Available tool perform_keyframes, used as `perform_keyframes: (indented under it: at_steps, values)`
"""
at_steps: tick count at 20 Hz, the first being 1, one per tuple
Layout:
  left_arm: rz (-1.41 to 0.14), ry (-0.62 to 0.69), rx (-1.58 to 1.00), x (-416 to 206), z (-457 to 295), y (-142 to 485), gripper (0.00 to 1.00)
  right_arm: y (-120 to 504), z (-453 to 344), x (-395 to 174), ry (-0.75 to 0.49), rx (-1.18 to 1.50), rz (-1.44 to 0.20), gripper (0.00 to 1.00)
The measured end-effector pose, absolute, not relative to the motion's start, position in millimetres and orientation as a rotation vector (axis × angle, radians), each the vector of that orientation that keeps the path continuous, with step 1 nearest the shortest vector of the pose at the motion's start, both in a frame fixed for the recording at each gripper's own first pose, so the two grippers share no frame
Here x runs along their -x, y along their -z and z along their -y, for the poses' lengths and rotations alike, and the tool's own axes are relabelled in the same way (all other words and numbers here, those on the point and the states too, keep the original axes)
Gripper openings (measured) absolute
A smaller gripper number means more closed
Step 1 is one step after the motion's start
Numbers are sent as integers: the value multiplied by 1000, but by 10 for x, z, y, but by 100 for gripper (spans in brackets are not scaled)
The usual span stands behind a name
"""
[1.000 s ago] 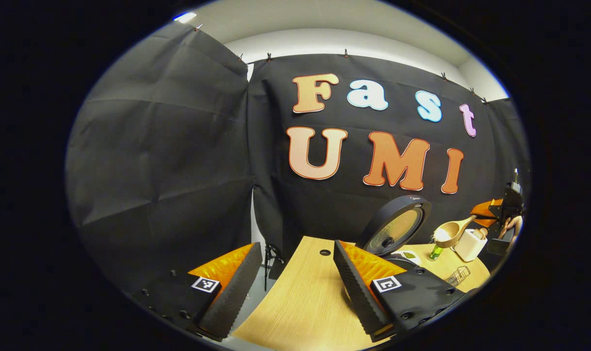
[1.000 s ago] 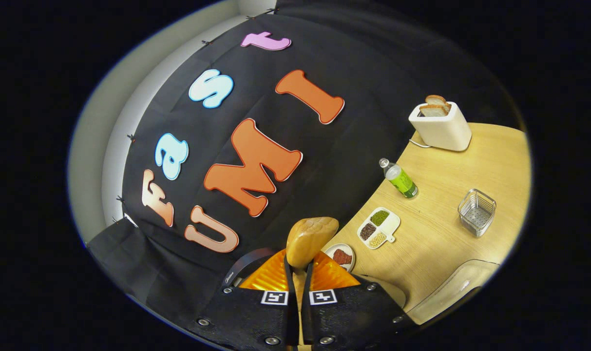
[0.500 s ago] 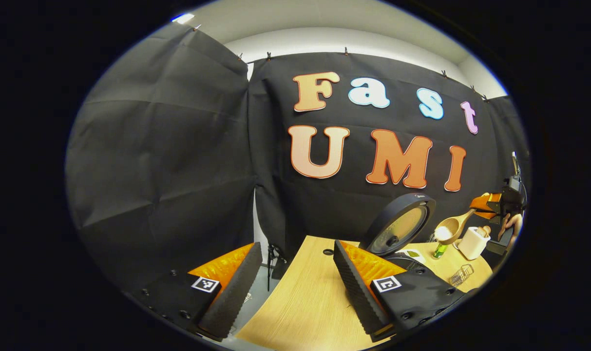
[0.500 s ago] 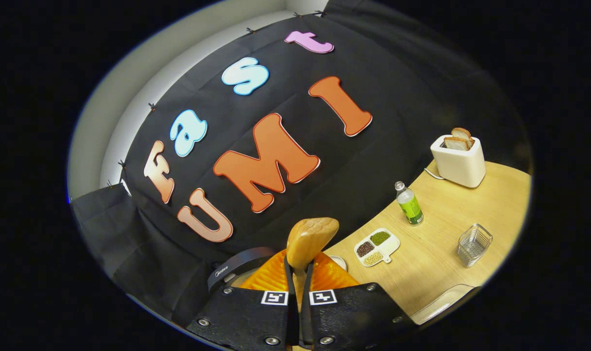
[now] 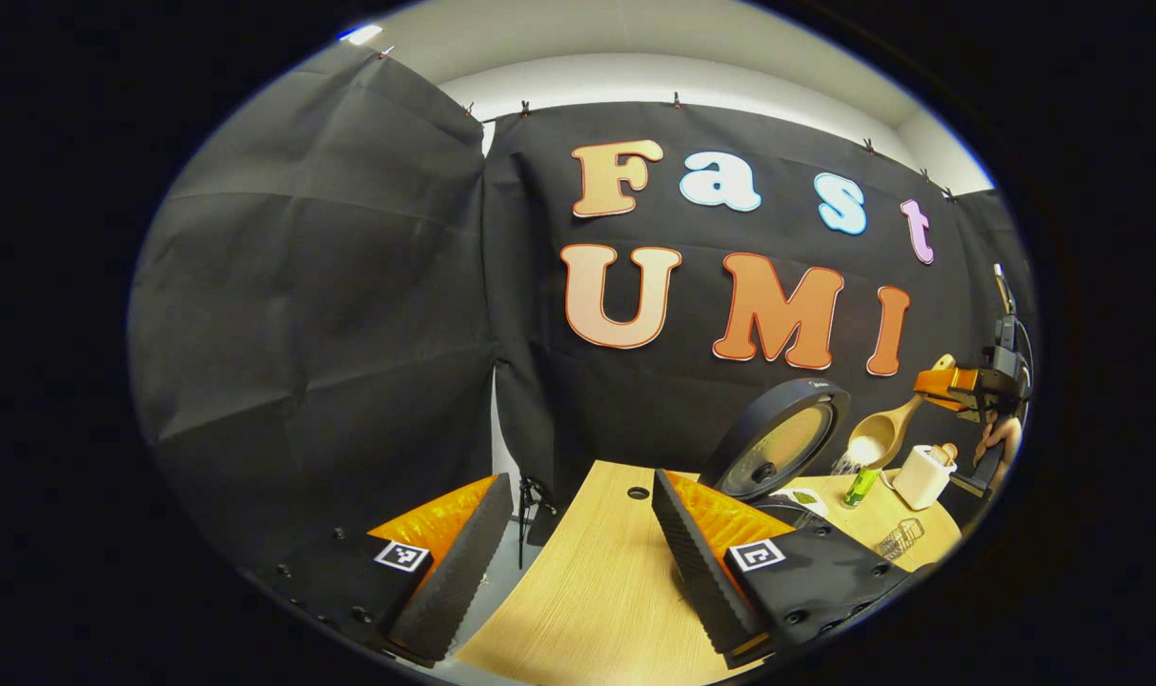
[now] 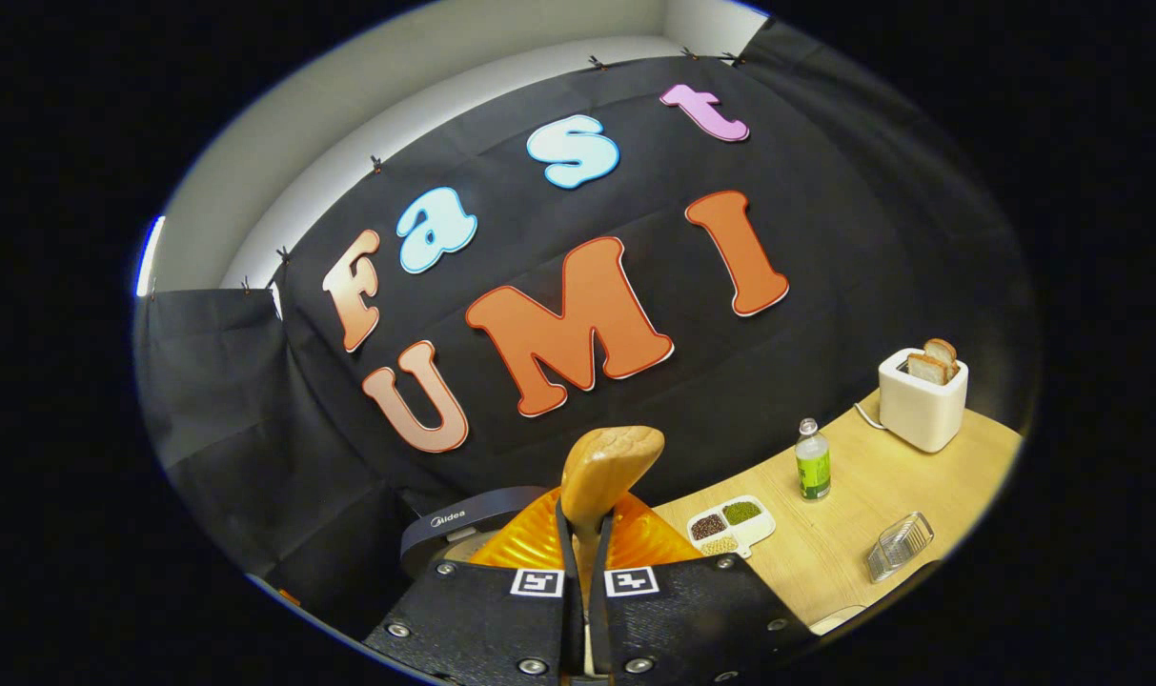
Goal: Close the left gripper, press the button to open the rice cooker; take a wooden spoon from the chopstick holder with the right hand, scoop a spoonful of rice and pour it into the rice cooker, then put the wooden spoon back into the chopstick holder.
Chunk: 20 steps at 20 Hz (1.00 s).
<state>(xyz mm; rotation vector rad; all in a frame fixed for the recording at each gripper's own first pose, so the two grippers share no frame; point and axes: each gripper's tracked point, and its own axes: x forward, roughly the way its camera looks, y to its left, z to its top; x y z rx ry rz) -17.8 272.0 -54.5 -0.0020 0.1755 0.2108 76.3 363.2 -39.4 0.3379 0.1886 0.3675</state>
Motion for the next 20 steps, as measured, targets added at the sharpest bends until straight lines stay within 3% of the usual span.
perform_keyframes:
  at_steps: [20]
  values:
    - [-174,-223,3,268,-2775,558,98,227,-4013,-485,-517,-59,-73,1]
